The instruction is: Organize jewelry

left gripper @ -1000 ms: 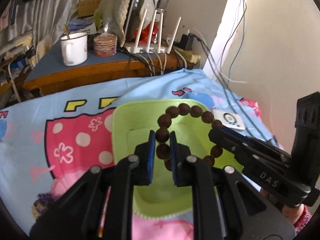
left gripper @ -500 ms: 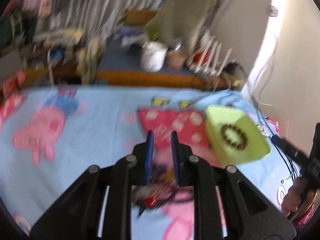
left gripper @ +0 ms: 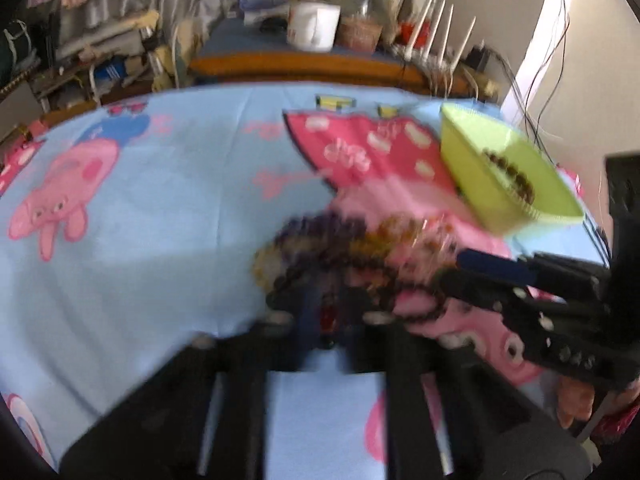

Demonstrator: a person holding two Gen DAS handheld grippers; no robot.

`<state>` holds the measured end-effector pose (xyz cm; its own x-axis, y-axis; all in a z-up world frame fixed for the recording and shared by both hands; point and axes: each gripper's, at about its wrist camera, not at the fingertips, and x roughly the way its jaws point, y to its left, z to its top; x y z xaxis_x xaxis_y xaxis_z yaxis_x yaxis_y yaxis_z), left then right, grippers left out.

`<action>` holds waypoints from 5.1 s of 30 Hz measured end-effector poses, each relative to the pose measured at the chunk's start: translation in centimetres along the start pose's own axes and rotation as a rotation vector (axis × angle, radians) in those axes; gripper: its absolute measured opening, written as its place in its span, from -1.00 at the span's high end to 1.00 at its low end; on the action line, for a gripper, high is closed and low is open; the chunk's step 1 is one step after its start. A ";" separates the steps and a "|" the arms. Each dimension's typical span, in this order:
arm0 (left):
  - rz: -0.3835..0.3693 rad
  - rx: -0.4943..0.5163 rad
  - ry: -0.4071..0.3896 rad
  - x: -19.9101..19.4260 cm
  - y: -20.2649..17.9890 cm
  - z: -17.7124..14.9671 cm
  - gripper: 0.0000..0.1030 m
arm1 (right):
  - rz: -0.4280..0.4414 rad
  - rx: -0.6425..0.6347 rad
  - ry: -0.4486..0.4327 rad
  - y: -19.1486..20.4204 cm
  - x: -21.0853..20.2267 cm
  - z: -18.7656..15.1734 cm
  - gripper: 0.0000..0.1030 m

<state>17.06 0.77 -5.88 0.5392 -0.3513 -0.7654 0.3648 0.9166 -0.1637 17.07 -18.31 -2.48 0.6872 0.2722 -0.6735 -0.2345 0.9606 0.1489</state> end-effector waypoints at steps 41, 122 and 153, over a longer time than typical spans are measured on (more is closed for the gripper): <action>-0.090 0.099 -0.070 -6.7 -2.7 -5.9 0.25 | -0.183 -0.211 0.001 -0.8 -2.3 -2.7 1.00; -0.449 0.184 -0.115 -1.1 -15.2 13.3 0.83 | -0.038 0.057 -0.402 -11.3 -16.3 8.9 1.00; -0.101 -0.108 -0.229 -9.0 4.4 -3.2 0.77 | 0.073 -0.072 -0.048 0.1 -3.2 -1.3 1.00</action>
<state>11.36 8.54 -1.72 0.6663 -0.4652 -0.5828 0.3496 0.8852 -0.3068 13.92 -19.15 -1.21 0.6980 0.3453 -0.6273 -0.3326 0.9322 0.1431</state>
